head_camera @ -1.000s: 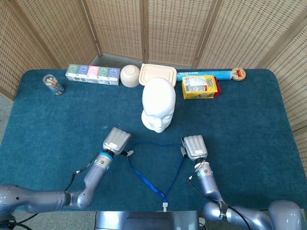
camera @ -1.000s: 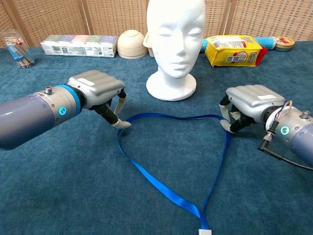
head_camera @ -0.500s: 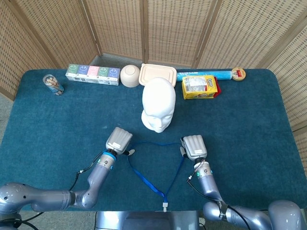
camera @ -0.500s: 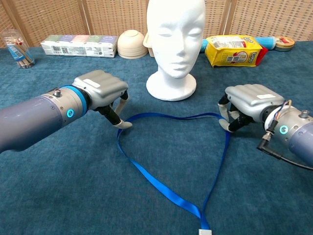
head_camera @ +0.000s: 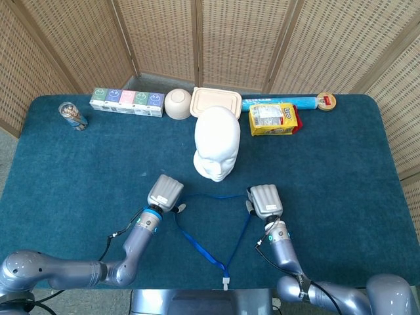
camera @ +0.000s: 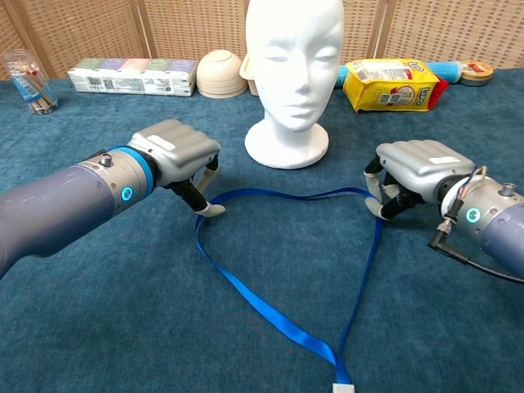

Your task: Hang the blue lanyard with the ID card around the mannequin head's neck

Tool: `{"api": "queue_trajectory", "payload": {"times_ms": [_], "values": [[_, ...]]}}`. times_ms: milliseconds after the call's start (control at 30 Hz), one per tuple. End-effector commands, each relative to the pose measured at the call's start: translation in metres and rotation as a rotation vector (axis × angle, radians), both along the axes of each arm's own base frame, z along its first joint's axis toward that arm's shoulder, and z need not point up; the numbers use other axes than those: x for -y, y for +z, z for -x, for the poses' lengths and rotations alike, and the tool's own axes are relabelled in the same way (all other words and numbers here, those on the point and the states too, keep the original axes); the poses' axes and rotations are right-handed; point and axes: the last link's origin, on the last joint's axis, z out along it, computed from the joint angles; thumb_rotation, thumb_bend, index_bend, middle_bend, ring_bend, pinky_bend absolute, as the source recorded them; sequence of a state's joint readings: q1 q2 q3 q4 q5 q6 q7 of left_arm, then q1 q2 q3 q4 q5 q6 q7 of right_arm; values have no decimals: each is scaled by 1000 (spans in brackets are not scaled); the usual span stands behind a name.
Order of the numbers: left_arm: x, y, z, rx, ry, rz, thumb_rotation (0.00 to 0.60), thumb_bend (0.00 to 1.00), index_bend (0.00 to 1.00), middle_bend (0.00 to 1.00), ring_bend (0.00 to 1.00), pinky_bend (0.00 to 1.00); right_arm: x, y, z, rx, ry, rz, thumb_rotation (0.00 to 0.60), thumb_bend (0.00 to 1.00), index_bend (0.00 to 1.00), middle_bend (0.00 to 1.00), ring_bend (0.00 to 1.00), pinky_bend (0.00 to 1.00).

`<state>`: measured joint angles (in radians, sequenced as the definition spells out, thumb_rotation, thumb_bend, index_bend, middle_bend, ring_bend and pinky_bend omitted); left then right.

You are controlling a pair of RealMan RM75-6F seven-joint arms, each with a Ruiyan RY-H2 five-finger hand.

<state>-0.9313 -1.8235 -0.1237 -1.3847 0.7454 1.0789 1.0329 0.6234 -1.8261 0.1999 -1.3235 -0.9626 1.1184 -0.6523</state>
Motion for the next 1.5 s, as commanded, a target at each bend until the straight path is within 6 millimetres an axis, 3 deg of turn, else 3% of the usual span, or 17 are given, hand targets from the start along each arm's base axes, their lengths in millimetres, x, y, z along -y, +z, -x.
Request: {"api": "queue_trajectory", "payload": {"times_ms": [33,900,1500], "values": [[0,-1,1,-1,2,-1,279,255,643,1000,1000,1000,0,0,0,-1,-1,0,600,548,681,890,1000,1000],[-2,-11,-2,39,54,-6,295,264,703,1000,1000,1000,0,-1,5,10,-22,-2,600,549,681,890,1000,1000],[-5,-7,1,47,77,-18,306,237,710,1000,1000,1000,-1,-1,5,12,-33,-5,600,550,681,891,1000,1000]]}}
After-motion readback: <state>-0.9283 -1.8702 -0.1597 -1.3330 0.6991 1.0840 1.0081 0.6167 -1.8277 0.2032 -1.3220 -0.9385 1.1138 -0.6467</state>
